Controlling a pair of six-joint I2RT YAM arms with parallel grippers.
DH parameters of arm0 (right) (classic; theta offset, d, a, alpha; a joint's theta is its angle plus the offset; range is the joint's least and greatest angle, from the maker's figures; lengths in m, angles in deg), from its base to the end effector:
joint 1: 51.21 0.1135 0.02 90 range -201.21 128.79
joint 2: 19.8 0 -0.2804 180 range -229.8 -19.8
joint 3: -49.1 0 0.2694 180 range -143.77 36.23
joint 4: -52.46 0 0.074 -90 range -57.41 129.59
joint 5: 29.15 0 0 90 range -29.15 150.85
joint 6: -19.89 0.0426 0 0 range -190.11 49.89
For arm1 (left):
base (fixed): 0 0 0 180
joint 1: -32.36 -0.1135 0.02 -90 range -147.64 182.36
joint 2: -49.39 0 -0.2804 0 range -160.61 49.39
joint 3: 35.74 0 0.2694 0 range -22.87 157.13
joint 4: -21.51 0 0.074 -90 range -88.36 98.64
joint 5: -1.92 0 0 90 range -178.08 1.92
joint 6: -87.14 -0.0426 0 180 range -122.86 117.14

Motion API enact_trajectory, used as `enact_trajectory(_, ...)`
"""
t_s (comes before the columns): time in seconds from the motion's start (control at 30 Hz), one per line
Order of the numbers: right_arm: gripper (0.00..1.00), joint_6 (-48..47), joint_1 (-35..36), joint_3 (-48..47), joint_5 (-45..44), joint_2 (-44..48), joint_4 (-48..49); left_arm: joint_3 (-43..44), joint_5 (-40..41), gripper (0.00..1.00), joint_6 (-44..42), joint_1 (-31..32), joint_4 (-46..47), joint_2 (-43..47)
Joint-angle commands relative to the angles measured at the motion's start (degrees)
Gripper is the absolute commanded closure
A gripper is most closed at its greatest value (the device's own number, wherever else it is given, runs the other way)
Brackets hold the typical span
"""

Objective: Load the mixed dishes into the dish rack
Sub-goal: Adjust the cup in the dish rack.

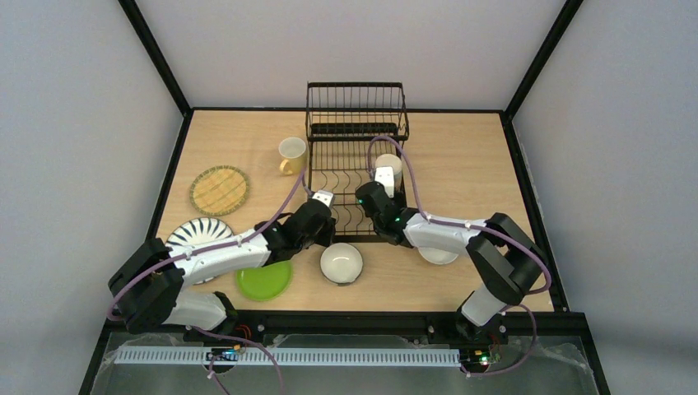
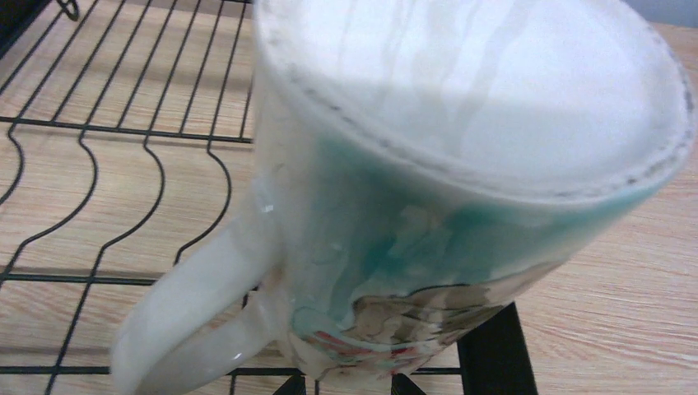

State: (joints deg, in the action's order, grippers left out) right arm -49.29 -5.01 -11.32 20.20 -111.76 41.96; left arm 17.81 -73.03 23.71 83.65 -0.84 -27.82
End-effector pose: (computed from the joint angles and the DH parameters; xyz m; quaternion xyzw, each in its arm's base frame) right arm 0.2541 0.2249 0.1816 -0.0505 0.8669 -0.0542 0.4930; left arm 0.1866 -0.2152 0.1960 0.1489 0.9084 -0.1389 0.3651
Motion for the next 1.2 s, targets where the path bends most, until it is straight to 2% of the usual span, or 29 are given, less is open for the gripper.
enact_trajectory(0.0,0.41,2.0,-1.8,1.0,-0.4,0.1,0.6,-1.8,-1.3,0.01,0.1,0.0,-5.3,0.3)
enact_trajectory(1.17,0.41,-8.0,-9.9,-8.0,7.8,-11.6,13.3,-1.9,-0.4,0.01,0.7,-0.6,-7.3,-1.0)
